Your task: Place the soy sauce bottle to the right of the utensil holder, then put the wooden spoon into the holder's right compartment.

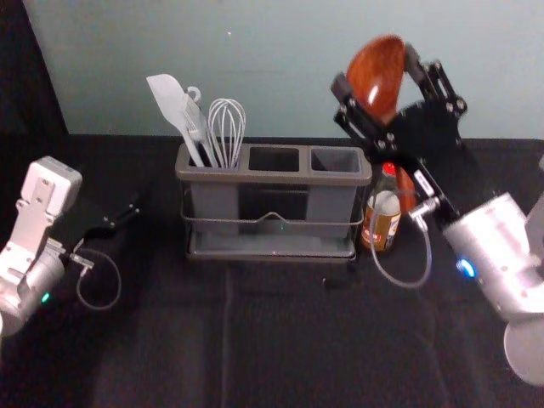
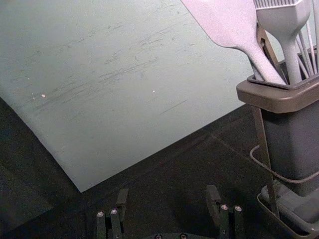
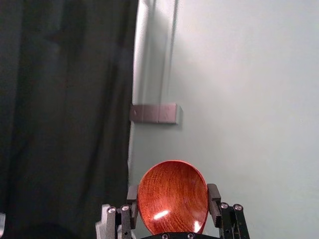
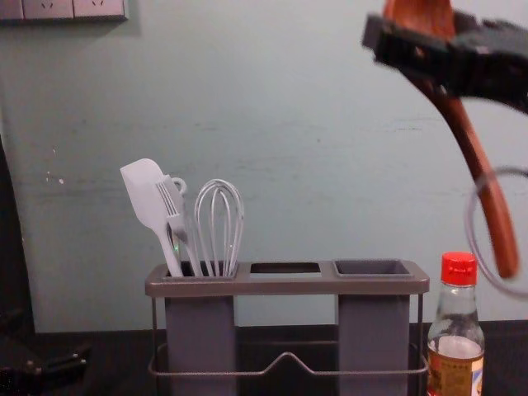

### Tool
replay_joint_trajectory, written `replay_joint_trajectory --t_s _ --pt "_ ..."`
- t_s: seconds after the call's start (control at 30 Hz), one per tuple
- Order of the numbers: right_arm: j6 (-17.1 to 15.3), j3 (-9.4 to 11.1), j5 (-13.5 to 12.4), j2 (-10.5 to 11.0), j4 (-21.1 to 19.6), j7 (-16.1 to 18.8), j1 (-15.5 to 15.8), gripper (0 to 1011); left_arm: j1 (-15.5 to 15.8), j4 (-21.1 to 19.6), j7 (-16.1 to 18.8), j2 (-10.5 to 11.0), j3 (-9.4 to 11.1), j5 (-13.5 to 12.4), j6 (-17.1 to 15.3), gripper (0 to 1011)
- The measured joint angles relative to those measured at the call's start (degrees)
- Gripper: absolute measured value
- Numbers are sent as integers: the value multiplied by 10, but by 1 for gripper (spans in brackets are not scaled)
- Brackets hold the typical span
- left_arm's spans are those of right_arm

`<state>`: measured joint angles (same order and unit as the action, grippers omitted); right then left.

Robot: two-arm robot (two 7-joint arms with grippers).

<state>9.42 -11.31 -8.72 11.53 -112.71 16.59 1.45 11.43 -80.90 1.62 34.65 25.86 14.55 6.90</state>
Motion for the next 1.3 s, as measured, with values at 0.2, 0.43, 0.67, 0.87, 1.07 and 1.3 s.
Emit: replay_joint_trajectory --t_s 0.2,0.43,0.67,0.87,1.07,1.3 --pt "31 -5 -48 -7 55 26 -53 838 0 0 0 0 0 0 0 1000" --pt "49 -9 -124 -20 121 59 -100 838 0 0 0 0 0 0 0 1000" --pt "63 -14 -182 -30 180 82 -134 838 0 0 0 0 0 0 0 1000" --pt "68 -15 -219 -41 224 88 -159 838 0 0 0 0 0 0 0 1000" --pt "81 -23 -229 -46 266 90 -183 838 0 0 0 0 0 0 0 1000" --pt "94 -31 -229 -52 303 89 -207 838 0 0 0 0 0 0 0 1000"
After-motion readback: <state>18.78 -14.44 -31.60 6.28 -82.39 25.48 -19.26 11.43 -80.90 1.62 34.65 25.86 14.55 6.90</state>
